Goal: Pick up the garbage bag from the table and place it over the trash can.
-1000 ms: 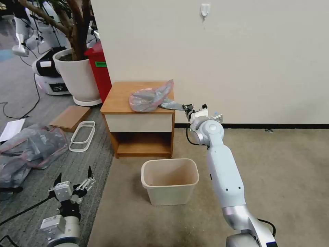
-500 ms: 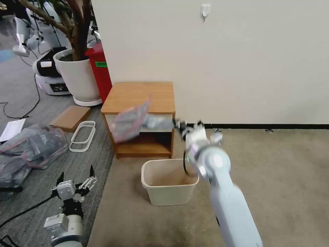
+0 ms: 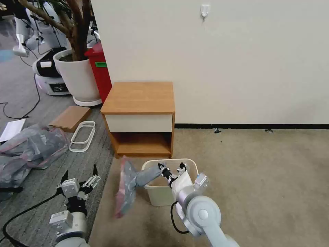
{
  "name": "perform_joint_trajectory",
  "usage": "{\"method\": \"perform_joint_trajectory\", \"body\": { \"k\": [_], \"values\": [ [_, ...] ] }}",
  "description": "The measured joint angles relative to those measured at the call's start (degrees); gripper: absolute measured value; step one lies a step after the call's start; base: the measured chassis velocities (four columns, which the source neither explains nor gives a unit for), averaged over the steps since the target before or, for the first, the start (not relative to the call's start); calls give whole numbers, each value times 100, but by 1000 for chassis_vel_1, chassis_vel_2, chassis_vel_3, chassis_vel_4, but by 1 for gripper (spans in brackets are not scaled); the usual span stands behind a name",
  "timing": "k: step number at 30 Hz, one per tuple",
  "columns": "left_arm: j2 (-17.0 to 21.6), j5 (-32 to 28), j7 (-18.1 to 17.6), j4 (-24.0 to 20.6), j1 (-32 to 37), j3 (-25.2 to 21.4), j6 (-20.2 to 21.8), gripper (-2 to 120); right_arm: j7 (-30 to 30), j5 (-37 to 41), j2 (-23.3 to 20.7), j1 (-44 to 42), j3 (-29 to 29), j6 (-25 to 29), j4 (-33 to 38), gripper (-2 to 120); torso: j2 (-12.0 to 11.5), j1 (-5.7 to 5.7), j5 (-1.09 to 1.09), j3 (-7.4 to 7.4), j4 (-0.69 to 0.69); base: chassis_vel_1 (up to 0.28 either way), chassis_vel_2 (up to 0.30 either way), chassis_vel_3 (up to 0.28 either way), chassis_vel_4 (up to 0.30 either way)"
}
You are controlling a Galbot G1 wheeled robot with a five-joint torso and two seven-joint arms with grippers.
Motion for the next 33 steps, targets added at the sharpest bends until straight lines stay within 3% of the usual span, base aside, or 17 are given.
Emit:
{"method": "perform_joint_trajectory", "body": {
  "k": [14, 19, 22, 33],
  "values": [
    [38, -6, 3, 239, -183, 76, -19, 100, -94, -557, -390, 38, -20, 77, -207, 0, 0, 0, 0, 0, -1, 0, 0, 0, 0],
    [37, -6, 5, 286, -225, 106, -19, 100, -263, -1246, -533, -35, -80, 166, -354, 5, 0, 0, 0, 0, 0, 0, 0, 0, 0],
    [48, -5, 6, 299, -238, 108, -19, 100, -310, -1467, -580, -63, -114, 196, -371, 11, 0, 0, 0, 0, -1, 0, 0, 0, 0],
    [97, -7, 7, 355, -274, 136, -19, 100, -308, -1782, -722, -71, -118, 209, -265, 54, 0, 0, 0, 0, -1, 0, 0, 0, 0]
  ]
}}
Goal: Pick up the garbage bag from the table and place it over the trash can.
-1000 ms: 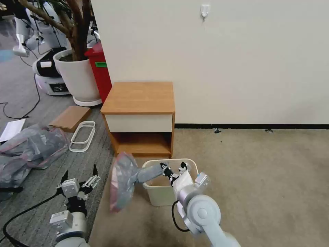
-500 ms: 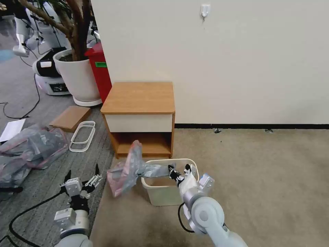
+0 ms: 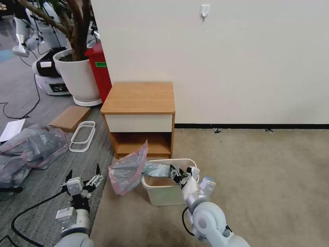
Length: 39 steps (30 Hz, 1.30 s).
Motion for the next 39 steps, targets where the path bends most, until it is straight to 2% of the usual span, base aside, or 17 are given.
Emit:
{"method": "perform_joint_trajectory", "body": {
  "k": [1, 2, 5, 7, 11, 14, 20, 23, 24, 28, 30, 31, 32, 35, 39],
  "values": [
    [4, 0, 0, 6, -7, 12, 1, 100, 4, -6, -21, -2, 16, 0, 16, 60, 0, 0, 0, 0, 0, 0, 0, 0, 0],
    [4, 0, 0, 6, -7, 12, 1, 100, 4, -6, -21, -2, 16, 0, 16, 60, 0, 0, 0, 0, 0, 0, 0, 0, 0],
    [22, 2, 1, 9, -14, 43, 7, 100, 19, -53, -74, -9, 67, 0, 76, 75, 0, 0, 0, 0, 0, 0, 0, 0, 0],
    [27, 2, 2, 9, -14, 48, 8, 100, 22, -72, -88, -11, 84, 0, 98, 76, 0, 1, 0, 0, 0, 0, 0, 0, 0],
    [64, 14, 22, -129, 13, 52, 13, 100, 36, -228, -173, -32, 217, -1, 348, 96, -1, 0, -1, 0, 0, 0, 0, 0, 0],
    [112, -53, 36, -314, 55, 42, 20, 100, 43, -359, -234, -53, 279, 0, 510, 99, -1, 0, 0, 0, 0, 0, 0, 0, 0],
    [248, -348, 113, -718, 140, -13, 80, 100, 105, -473, -268, -83, 394, 2, 765, 100, -1, 0, 0, 0, 0, 0, 0, 0, 0],
    [367, -981, 353, -1172, 268, -10, 223, 100, 153, -481, -253, -92, 470, 2, 851, 100, -1, 0, 0, 0, 0, 0, 0, 0, 0],
    [367, -981, 353, -1172, 268, -10, 223, 100, 153, -481, -253, -92, 470, 2, 851, 100, -1, 0, 0, 0, 0, 0, 0, 0, 0],
    [526, -2274, 1071, -1822, 464, 156, 524, 100, 163, -480, -234, -152, 557, 8, 932, 100, -1, 0, 2, 0, 0, 0, 0, 0, 0],
    [549, -2473, 1205, -1899, 491, 219, 597, 100, 165, -479, -232, -174, 570, 9, 954, 100, -1, 0, 1, 0, 0, 0, 0, 0, 0],
    [606, -3025, 1562, -2060, 533, 504, 923, 100, 170, -476, -225, -255, 615, 11, 1039, 100, -1, 0, 1, 0, 0, 0, 0, 0, 0],
    [606, -3025, 1562, -2060, 533, 504, 923, 100, 170, -476, -225, -255, 615, 11, 1039, 100, -1, 0, 1, 0, 0, 0, 0, 0, 0],
    [665, -3364, 1760, -2060, 505, 1040, 1307, 100, 179, -474, -225, -367, 686, 11, 1146, 100, -1, 0, 0, 0, 0, 0, 0, 0, 0],
    [716, -3354, 1757, -1734, 289, 1501, 1564, 100, 185, -474, -225, -495, 783, 11, 1255, 100, -1, 0, 0, 0, 0, 0, 0, 0, 0]
  ]
}}
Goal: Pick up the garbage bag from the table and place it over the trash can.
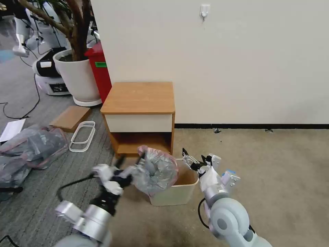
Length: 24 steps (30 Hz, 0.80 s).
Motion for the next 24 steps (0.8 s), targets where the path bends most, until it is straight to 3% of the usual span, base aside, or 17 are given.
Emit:
{"method": "perform_joint_trajectory", "body": {
  "k": [4, 7, 11, 24],
  "values": [
    [5, 61, -317, 297, -264, 317, 91, 100, 1, -16, 0, -149, 76, -1, 71, 100, 0, 0, -1, 0, -1, 0, 0, 0, 0],
    [-25, 130, -833, 659, -594, 669, 190, 100, -1, -70, 21, -328, 159, 1, 120, 100, 0, 0, 0, 0, -1, 0, 0, 0, 0],
    [-76, 235, -1243, 968, -824, 904, 243, 100, -4, -130, 73, -463, 218, 10, 156, 100, 0, 0, -1, 0, -1, 0, 0, 0, 0],
    [-8, 573, -1883, 1180, -992, 562, 281, 100, -20, -283, 232, -603, 172, 45, 104, 99, 0, 0, -1, 0, 0, 0, 0, 0, 0]
  ]
}}
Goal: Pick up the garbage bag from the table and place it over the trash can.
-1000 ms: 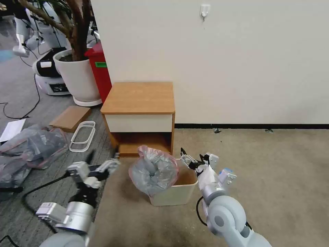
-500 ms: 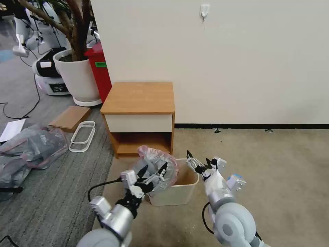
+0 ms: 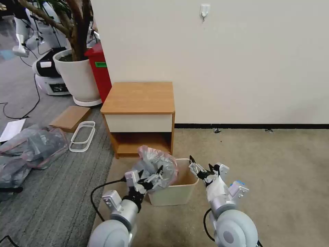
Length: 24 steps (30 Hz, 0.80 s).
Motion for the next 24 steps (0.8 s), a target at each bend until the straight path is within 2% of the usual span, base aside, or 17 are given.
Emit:
{"method": "perform_joint_trajectory", "body": {
  "k": [5, 17, 20, 24],
  "values": [
    [53, 32, -147, 164, -55, -108, 115, 100, -9, -43, 32, -16, -36, 24, -37, 98, 0, 0, 0, 0, 0, 0, 0, 0, 0],
    [114, 405, -182, 489, -92, -105, 152, 100, -15, -45, 31, -40, -2, 86, -94, 92, 0, 0, 0, 0, 0, 0, 0, 0, 0],
    [114, 459, -164, 495, -82, -99, 149, 100, -15, -44, 27, -39, 11, 99, -103, 88, 0, 0, 0, 0, 0, 0, 0, 0, 0],
    [154, 546, 46, 458, -28, -135, 111, 100, -10, -38, 22, -24, 28, 107, -112, 86, 0, 0, 1, 0, 0, 0, 0, 0, 0]
  ]
}}
